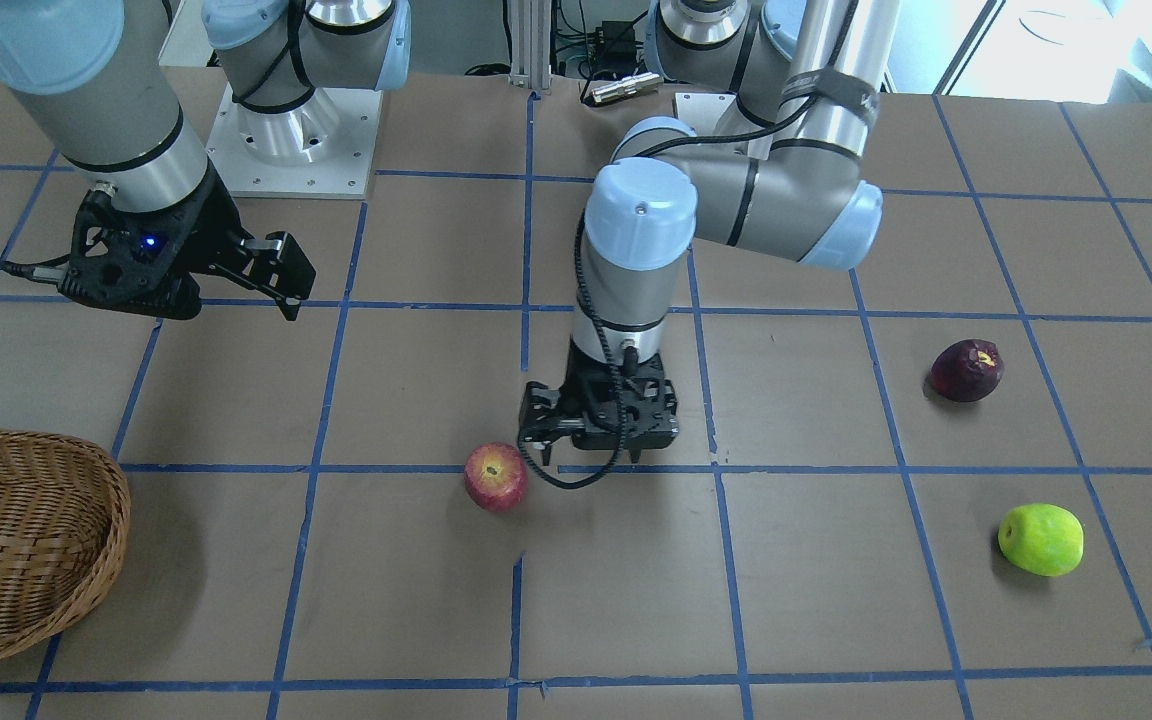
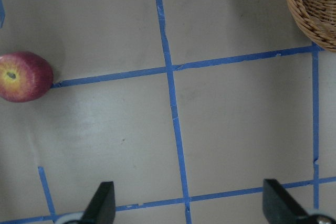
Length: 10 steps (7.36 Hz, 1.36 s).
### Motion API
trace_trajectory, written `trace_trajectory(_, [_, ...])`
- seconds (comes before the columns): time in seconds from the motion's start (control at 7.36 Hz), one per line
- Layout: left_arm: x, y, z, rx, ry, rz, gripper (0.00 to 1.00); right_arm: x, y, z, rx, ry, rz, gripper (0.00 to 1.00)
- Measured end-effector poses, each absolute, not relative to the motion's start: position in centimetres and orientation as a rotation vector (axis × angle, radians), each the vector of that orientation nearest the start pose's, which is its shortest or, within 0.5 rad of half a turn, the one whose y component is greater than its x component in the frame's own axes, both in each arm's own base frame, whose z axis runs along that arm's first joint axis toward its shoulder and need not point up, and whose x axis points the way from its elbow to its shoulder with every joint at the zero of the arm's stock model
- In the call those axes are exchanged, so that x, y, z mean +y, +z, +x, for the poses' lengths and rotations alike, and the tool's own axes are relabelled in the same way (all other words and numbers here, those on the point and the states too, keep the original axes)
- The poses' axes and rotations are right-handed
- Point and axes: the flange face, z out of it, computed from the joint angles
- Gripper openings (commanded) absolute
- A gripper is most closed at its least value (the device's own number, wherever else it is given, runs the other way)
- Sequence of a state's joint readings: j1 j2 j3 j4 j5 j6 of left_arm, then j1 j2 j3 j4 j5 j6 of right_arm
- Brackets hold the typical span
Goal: Put all apples into basket
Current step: 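Move the right gripper over the red apple while left reaches the purple apple, then grasp the red apple with right gripper while left grasps the purple apple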
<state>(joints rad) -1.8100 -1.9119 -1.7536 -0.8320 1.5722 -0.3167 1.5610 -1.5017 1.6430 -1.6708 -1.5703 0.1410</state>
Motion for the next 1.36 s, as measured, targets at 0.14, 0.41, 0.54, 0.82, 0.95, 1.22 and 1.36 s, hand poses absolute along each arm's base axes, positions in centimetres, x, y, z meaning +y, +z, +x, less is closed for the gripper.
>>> trace_trajectory(0.14, [-54.8,29.9,-21.4,3.151,-0.192,-0.127,1.0,-52.5,41.7,13.9,3.104,0.042,0.292,1.0])
trace_trajectory(0.41, [-51.9,30.4,-10.7,3.123,0.067,-0.016,1.0,-54.8,38.4,19.0,3.033,-0.031,0.369,1.0])
trace_trajectory(0.54, [-50.1,30.3,-6.2,3.115,0.138,0.075,1.0,-55.4,36.3,22.0,3.018,-0.049,0.383,1.0])
trace_trajectory(0.82, [-47.6,30.1,4.3,3.135,0.184,0.212,1.0,-56.6,31.6,26.3,3.0,-0.048,0.438,1.0])
trace_trajectory(0.95, [-46.5,29.7,8.4,3.172,0.178,0.221,1.0,-56.8,29.5,27.8,3.002,-0.032,0.436,1.0])
trace_trajectory(1.22, [-44.9,28.5,13.8,3.232,0.152,0.225,1.0,-57.1,26.4,29.6,3.008,0.008,0.421,1.0])
trace_trajectory(1.36, [-44.5,28.3,15.4,3.236,0.14,0.25,1.0,-57.4,25.6,30.0,3.009,0.014,0.414,1.0])
